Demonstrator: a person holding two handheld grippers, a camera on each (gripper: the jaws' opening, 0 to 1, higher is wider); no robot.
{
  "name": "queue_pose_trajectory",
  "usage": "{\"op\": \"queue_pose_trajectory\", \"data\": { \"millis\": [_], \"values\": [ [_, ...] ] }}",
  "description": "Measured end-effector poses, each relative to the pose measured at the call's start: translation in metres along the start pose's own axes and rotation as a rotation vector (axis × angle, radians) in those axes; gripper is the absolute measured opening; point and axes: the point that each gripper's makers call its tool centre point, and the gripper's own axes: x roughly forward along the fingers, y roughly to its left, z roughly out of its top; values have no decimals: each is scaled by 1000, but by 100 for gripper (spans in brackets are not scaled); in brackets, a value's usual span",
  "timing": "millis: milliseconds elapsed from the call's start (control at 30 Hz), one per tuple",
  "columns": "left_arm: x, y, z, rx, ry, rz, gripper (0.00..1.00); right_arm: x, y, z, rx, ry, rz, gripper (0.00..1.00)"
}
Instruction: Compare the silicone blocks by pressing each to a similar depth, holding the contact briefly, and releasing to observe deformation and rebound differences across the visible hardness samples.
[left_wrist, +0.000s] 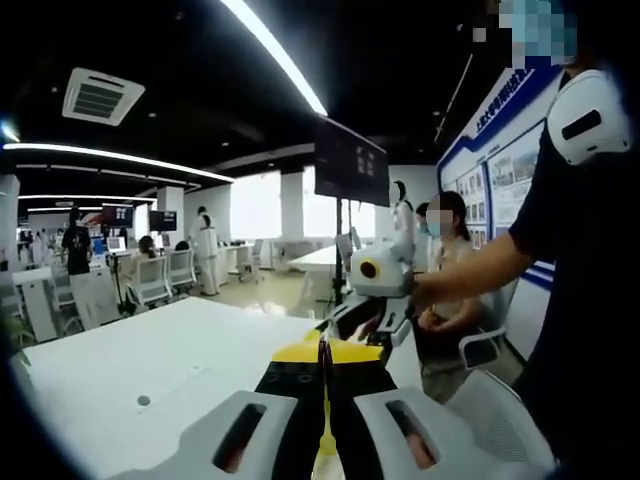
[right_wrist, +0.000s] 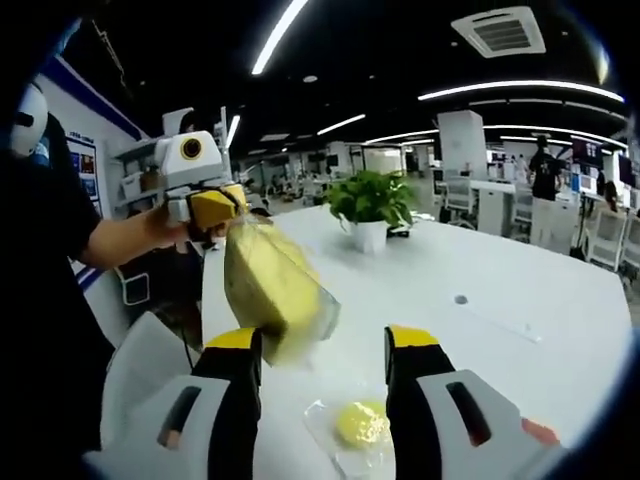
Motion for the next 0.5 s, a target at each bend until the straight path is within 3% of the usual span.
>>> {"op": "queue_pose_trajectory", "data": {
  "millis": [233, 500],
  "values": [
    [-2, 1, -1, -4, -3, 6, 0, -12, 1, -6, -5, 1, -34, 43],
    [-10, 10, -6, -25, -7, 33, 0, -42, -16, -20, -1, -34, -174, 46]
  ]
}}
